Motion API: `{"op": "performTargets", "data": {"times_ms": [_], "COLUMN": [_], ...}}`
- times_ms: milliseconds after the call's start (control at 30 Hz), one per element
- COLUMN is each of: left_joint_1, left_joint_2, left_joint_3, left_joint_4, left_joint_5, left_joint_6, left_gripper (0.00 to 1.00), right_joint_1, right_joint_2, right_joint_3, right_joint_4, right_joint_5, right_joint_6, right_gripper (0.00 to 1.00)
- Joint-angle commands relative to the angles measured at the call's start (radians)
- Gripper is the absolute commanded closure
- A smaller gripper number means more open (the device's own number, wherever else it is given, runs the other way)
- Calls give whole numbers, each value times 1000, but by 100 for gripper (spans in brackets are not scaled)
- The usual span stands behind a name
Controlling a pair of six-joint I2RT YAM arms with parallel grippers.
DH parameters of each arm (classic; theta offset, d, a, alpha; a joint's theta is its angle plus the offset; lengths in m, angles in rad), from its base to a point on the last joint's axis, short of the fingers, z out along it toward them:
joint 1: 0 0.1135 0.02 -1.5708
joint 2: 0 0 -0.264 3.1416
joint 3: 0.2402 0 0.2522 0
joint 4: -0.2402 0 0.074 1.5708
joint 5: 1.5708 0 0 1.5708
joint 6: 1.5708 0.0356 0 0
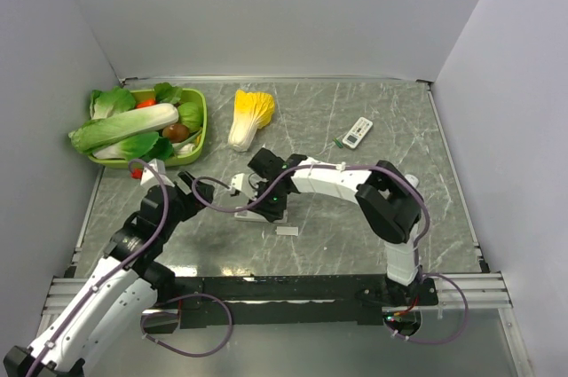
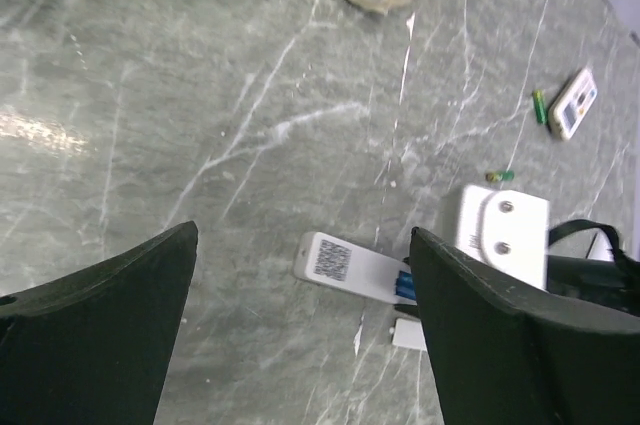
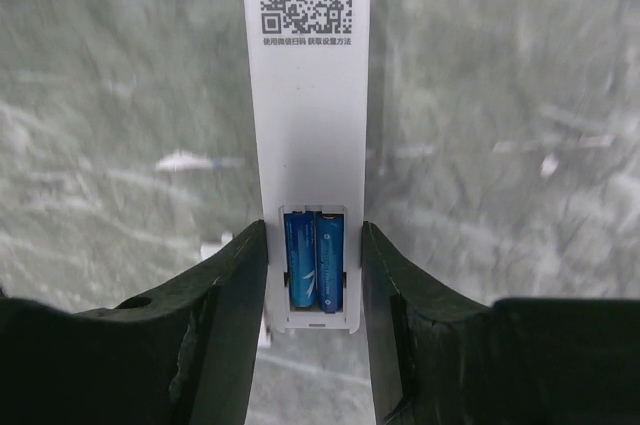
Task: Load the batteries into the remote control
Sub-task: Move the remote control to the center of the board.
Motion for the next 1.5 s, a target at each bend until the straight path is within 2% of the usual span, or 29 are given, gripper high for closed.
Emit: {"op": "performTargets", "data": {"times_ms": [0, 233, 467, 533, 600, 733, 833, 1000, 1233, 1300, 1467], "left_joint_1": [5, 5, 5, 5, 5, 5, 5, 5, 5, 5, 5], "left_joint_2": [-50, -93, -113, -114, -114, -111, -117, -133, -145, -144, -111], "left_joint_3": [45, 59, 46, 46, 46, 46, 48, 49, 57, 49, 19], "left_joint_4": [-48, -83, -87, -80, -79, -85, -88, -84, -82, -73, -18], "left_joint_5": [-77, -126, -143, -146, -146, -146, -157, -177, -206, -197, -149], "left_joint_6": [-18, -21, -29, -29, -27, -29, -29, -24, 5, 11, 10], "left_gripper": [9, 10, 9, 9, 9, 9, 9, 8, 7, 7, 7], "right_joint_1": [43, 88, 94, 92, 94, 94, 92, 89, 42, 34, 23], "right_joint_2": [69, 124, 96, 110, 122, 109, 72, 10, -206, -240, -258], "right_joint_3": [124, 214, 208, 226, 240, 225, 223, 211, -51, -127, -198], "right_joint_4": [82, 96, 131, 119, 91, 91, 59, -4, -34, -42, -59], "right_joint_5": [-21, 15, 25, 25, 25, 19, 22, 28, 55, 84, 112], "right_joint_6": [22, 80, 125, 125, 128, 136, 131, 113, 81, 61, 56], "right_gripper": [74, 74, 68, 62, 60, 46, 39, 35, 37, 39, 40]}}
